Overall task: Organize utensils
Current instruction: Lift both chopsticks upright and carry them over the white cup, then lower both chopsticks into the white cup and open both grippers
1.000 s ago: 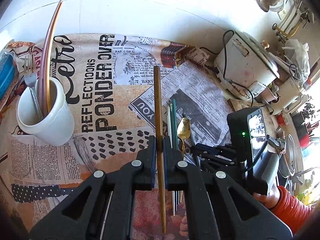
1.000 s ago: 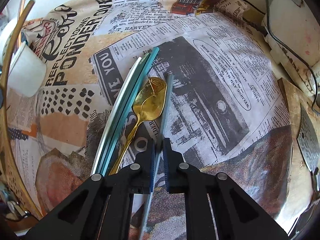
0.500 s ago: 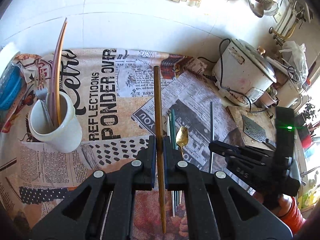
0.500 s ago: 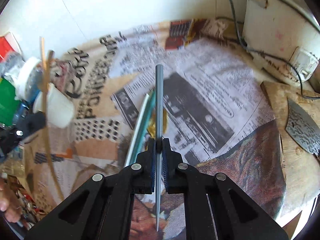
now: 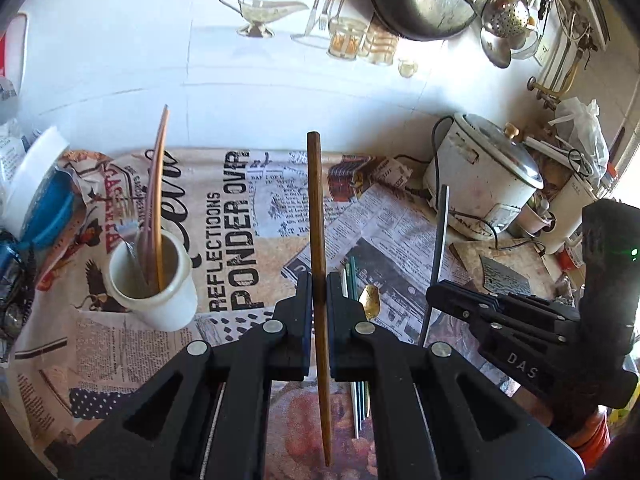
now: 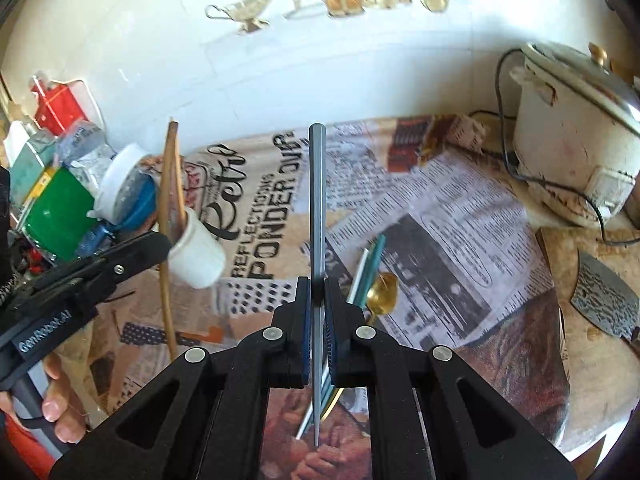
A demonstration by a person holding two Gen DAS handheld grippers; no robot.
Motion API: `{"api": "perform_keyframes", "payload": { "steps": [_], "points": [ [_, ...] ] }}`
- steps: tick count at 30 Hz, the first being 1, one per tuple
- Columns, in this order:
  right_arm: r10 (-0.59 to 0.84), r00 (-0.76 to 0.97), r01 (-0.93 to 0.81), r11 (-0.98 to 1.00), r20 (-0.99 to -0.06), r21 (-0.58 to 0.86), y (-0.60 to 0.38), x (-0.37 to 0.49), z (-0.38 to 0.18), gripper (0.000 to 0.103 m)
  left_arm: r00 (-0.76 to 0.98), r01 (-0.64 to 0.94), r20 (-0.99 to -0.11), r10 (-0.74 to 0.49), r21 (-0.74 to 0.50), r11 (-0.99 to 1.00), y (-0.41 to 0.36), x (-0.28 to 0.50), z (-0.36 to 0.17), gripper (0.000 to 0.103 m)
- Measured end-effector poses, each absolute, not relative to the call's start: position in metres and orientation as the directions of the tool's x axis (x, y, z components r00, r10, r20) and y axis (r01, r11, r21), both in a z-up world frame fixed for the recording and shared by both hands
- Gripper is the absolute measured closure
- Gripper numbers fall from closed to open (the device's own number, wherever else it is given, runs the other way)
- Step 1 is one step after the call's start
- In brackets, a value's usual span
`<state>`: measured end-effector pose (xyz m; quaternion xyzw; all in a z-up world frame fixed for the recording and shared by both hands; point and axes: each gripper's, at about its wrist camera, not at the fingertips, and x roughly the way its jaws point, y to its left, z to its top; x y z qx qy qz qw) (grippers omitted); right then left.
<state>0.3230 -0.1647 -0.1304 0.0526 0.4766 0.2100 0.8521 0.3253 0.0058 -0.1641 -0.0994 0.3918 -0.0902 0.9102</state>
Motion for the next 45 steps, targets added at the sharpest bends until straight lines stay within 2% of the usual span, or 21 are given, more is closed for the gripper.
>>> {"api": "perform_keyframes", "payload": {
  "steps": [9,22,33,45],
  "points": [
    [0.487,0.509,-0.400,0.864,-0.710,0.305,-0.125,0.326,-0.092,0.097,0.744,0.031,-0.642,-0.187,-0.247,0.969,0.043,0.316,-0.139,0.098],
    [0.562,0.542,-0.471,0.819,-0.625,0.328,-0.063,0.358,-0.064,0.097,0.817,-0.072,-0.572,-0.076,-0.232,0.970,0.117,0.335,-0.117,0.098],
    [0.565,0.553,-0.476,0.818,-0.613,0.323,-0.010,0.397,-0.066,0.097,0.835,-0.112,-0.548,-0.045,-0.250,0.962,0.170,0.377,-0.124,0.098],
    [0.538,0.547,-0.448,0.835,-0.642,0.318,0.023,0.426,-0.101,0.097,0.833,-0.130,-0.552,-0.033,-0.254,0.959,0.192,0.420,-0.166,0.098]
  ]
}}
